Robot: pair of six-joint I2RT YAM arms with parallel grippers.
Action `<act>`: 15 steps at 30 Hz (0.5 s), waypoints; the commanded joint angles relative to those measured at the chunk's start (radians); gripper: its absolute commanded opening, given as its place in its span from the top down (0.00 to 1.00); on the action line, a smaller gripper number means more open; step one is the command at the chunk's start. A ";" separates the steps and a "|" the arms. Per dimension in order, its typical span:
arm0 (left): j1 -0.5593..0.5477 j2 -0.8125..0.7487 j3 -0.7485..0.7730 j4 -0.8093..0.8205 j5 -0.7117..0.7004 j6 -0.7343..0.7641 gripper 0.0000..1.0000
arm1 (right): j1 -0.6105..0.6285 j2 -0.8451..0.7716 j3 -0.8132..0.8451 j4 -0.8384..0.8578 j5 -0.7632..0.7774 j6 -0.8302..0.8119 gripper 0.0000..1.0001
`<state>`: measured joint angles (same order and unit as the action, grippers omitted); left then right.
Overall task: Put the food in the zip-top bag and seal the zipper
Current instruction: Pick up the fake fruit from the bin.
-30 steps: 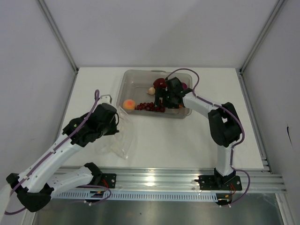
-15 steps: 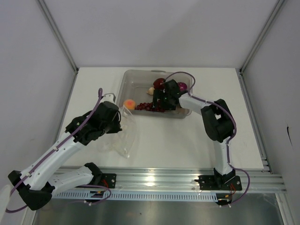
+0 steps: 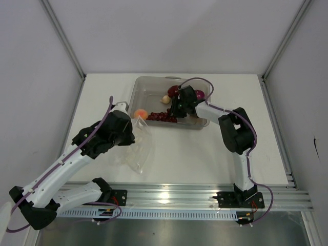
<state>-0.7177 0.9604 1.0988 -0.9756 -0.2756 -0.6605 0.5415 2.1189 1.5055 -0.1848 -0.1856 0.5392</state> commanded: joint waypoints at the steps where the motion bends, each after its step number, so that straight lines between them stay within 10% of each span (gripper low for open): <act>1: 0.000 0.006 -0.002 0.026 0.024 0.021 0.99 | -0.002 0.003 -0.007 0.047 -0.052 0.007 0.70; 15: 0.021 0.024 -0.024 0.057 0.099 0.013 0.99 | -0.031 -0.111 -0.004 0.004 -0.048 -0.048 1.00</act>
<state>-0.7090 0.9791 1.0771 -0.9516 -0.2153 -0.6544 0.5167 2.0918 1.4975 -0.1707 -0.2230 0.5186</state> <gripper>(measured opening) 0.005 0.093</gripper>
